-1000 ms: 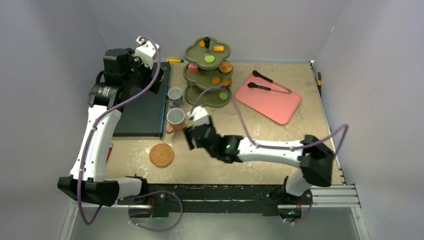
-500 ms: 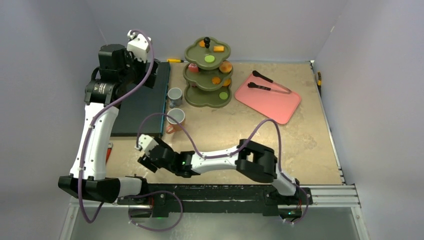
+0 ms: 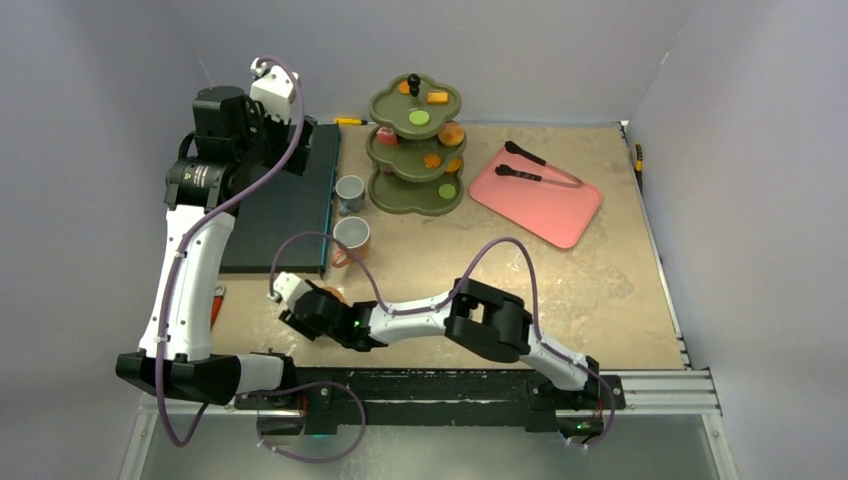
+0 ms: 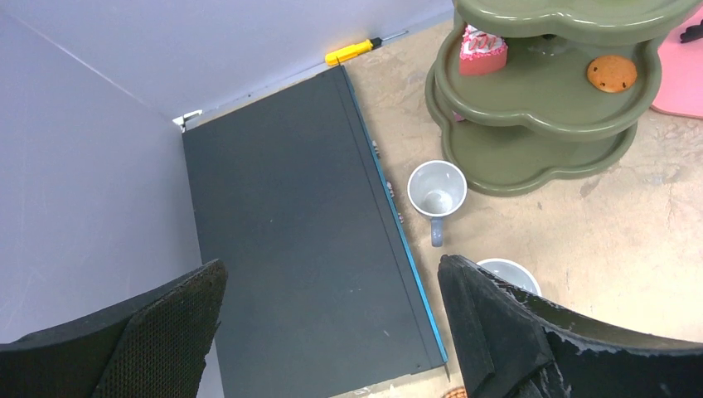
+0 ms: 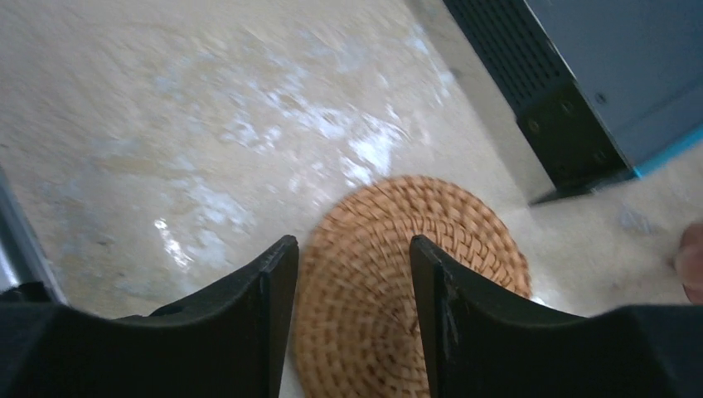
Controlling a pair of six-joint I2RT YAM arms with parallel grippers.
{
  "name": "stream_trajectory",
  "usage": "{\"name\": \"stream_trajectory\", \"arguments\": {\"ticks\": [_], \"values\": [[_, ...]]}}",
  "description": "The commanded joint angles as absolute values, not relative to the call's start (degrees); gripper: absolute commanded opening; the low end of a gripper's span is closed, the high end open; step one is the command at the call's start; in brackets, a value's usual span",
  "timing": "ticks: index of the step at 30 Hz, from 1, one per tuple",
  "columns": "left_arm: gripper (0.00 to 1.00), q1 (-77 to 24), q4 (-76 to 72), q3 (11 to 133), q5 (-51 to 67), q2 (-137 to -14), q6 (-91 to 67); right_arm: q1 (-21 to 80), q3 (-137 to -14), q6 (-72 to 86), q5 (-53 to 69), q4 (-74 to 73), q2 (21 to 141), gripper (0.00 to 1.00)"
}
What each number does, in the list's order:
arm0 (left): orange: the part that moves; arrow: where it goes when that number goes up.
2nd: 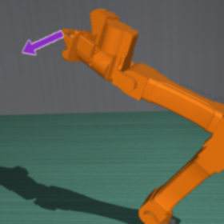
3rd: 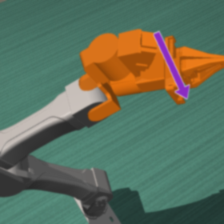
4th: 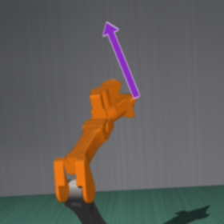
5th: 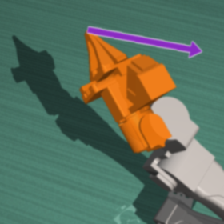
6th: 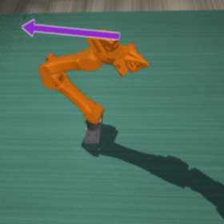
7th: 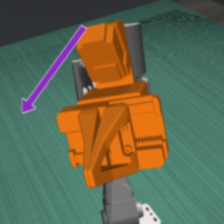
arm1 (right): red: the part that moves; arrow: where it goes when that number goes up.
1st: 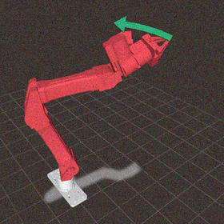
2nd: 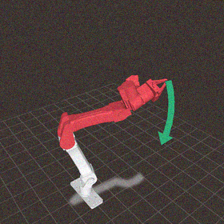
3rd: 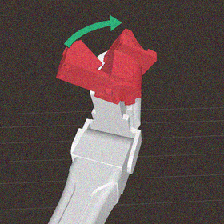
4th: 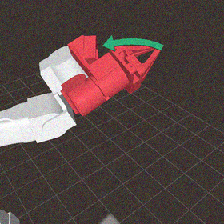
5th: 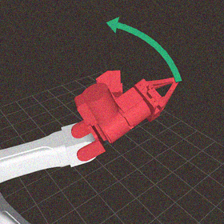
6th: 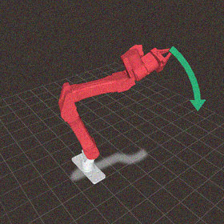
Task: Serve the afternoon tea
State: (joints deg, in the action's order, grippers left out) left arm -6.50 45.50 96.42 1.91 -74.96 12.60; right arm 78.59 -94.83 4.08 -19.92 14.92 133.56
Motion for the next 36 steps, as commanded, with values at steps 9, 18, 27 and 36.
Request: {"name": "stream_trajectory", "arguments": {"ticks": [9,18,27,36], "values": [[0.99,-6.1,47.4,96.5,1.5,-71.2,12.3,74.6,-78.0,13.3,-21.6,11.0,119.9,0.45],[0.99,-6.1,49.4,97.2,2.9,-71.3,12.6,73.7,-71.3,14.6,-24.3,10.0,114.6,0.43],[0.99,-6.1,49.4,96.7,4.0,-70.6,12.7,70.5,-66.1,13.6,-24.0,10.5,110.4,0.41],[0.99,-6.1,48.7,94.7,5.6,-69.8,12.7,70.4,-64.8,13.1,-22.0,13.2,103.7,0.61]]}}
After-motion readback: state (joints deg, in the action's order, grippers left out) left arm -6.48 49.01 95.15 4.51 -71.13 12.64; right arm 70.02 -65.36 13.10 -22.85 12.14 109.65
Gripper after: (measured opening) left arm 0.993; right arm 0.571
